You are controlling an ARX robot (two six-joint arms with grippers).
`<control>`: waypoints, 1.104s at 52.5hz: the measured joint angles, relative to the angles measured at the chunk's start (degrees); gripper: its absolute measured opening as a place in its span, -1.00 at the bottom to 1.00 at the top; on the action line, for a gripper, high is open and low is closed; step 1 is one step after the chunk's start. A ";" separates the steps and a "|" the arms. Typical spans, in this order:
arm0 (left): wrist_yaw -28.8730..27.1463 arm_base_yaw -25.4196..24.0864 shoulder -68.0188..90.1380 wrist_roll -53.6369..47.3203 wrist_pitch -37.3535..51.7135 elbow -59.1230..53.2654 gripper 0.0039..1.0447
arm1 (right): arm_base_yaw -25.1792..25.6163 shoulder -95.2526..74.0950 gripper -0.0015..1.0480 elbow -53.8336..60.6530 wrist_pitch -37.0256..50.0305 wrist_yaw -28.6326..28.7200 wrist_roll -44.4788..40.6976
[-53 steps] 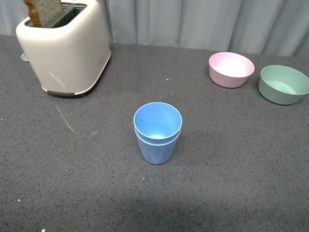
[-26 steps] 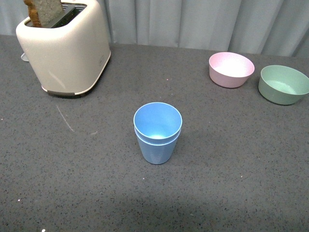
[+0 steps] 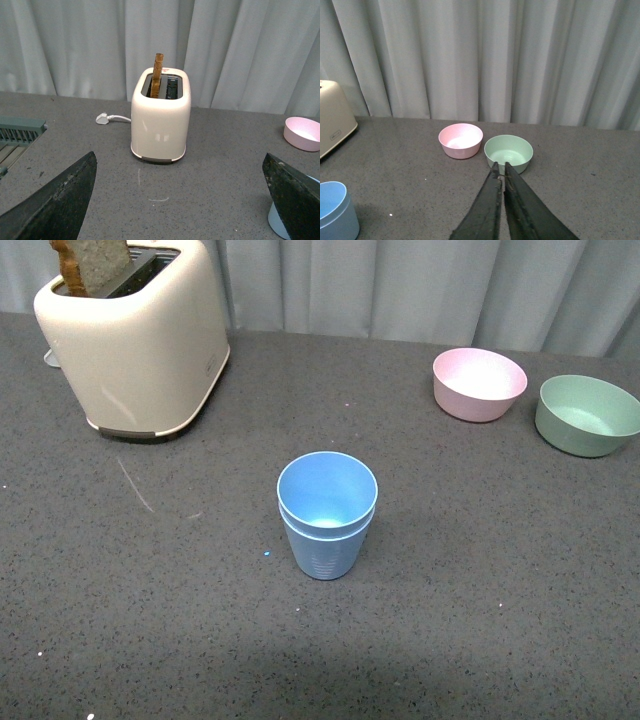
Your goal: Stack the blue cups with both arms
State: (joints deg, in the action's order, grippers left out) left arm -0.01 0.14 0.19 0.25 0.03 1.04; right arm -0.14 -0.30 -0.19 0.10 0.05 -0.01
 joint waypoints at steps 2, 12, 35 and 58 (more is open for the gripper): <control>0.00 0.00 0.00 0.00 0.00 0.00 0.88 | 0.00 0.07 -0.73 0.00 0.00 0.02 0.00; 0.00 0.00 0.00 0.00 0.00 0.00 0.88 | 0.00 0.07 0.08 0.00 -0.02 0.00 0.00; 0.00 0.00 0.00 0.00 0.00 0.00 0.88 | 0.00 0.07 0.81 0.00 -0.02 0.00 0.02; 0.00 0.00 0.00 0.00 0.00 0.00 0.88 | 0.00 0.07 0.81 0.00 -0.02 0.00 0.02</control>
State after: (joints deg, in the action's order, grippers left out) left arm -0.01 0.14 0.19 0.25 0.03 1.04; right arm -0.14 -0.23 -0.19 0.08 0.05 0.01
